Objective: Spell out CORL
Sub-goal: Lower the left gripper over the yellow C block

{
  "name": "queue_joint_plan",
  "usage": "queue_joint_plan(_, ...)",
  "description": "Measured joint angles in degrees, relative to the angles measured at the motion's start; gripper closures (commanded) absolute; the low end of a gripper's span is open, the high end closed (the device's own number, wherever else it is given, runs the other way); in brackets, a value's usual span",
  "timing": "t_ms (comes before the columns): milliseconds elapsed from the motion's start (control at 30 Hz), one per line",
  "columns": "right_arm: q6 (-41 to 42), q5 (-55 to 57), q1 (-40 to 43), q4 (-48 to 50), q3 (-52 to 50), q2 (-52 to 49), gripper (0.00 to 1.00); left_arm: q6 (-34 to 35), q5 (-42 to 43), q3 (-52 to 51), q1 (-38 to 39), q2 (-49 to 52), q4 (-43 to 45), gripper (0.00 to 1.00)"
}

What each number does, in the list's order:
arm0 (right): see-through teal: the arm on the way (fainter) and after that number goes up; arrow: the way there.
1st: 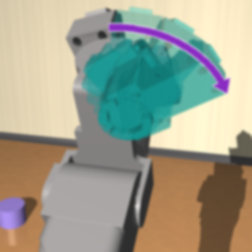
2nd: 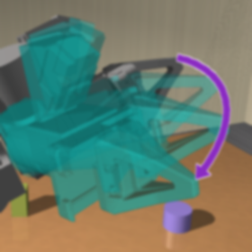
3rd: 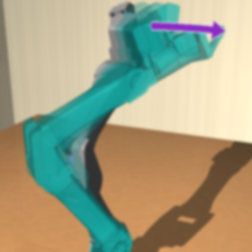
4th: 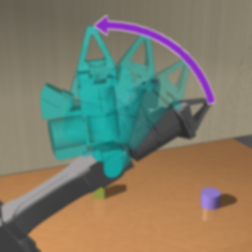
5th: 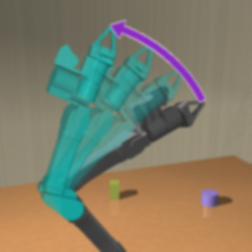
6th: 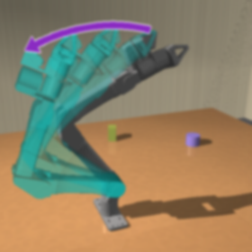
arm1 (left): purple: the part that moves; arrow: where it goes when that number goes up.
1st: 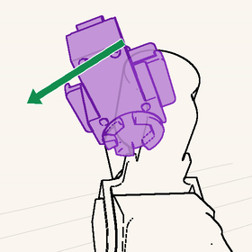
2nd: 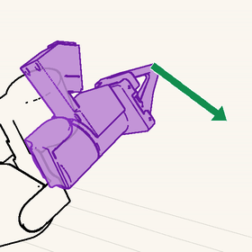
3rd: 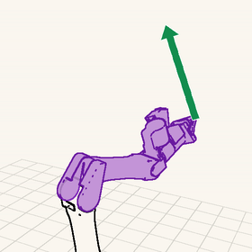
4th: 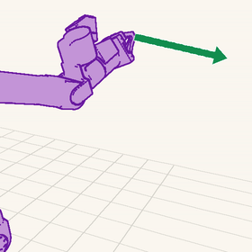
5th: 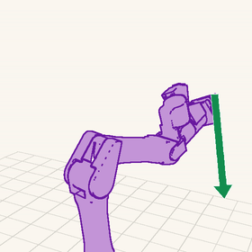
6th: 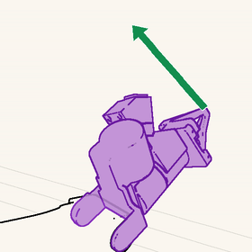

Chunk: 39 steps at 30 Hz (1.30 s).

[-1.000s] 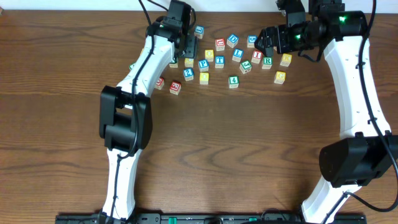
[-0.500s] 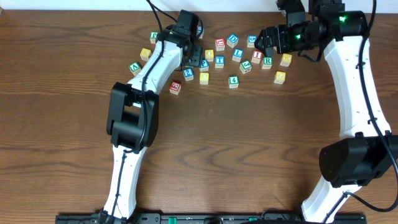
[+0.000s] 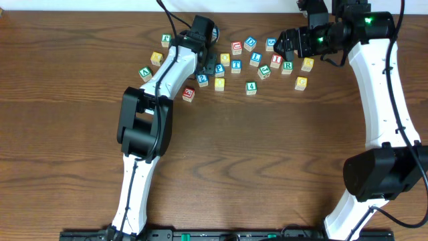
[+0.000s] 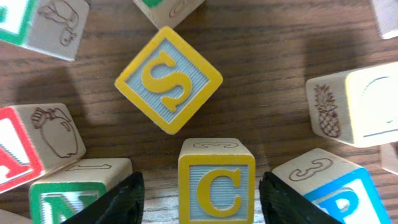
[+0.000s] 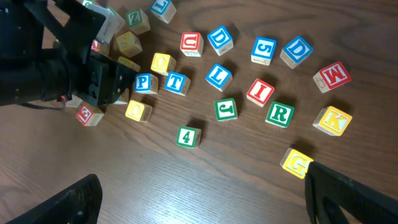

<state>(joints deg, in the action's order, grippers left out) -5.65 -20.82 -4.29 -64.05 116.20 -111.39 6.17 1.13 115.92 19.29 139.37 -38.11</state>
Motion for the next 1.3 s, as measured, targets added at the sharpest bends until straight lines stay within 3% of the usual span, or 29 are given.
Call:
queue_joint_plan(400, 0.0, 0.0, 0.0, 0.0, 0.0, 0.0, 0.01, -0.1, 0.0, -0.2, 0.0, 0.1, 0.6, 0.63)
queue_joint_plan(733, 0.0, 0.0, 0.0, 0.0, 0.0, 0.0, 0.01, 0.1, 0.0, -0.2, 0.0, 0.1, 1.4, 0.7)
queue_joint_plan(833, 0.0, 0.0, 0.0, 0.0, 0.0, 0.0, 0.01, 1.1, 0.0, -0.2, 0.0, 0.1, 1.6, 0.7)
queue_joint_plan(967, 0.0, 0.0, 0.0, 0.0, 0.0, 0.0, 0.01, 2.1, 0.0, -0.2, 0.0, 0.1, 2.4, 0.59)
queue_joint_plan(1300, 0.0, 0.0, 0.0, 0.0, 0.0, 0.0, 0.01, 4.6, 0.0, -0.2, 0.0, 0.7, 4.9, 0.59)
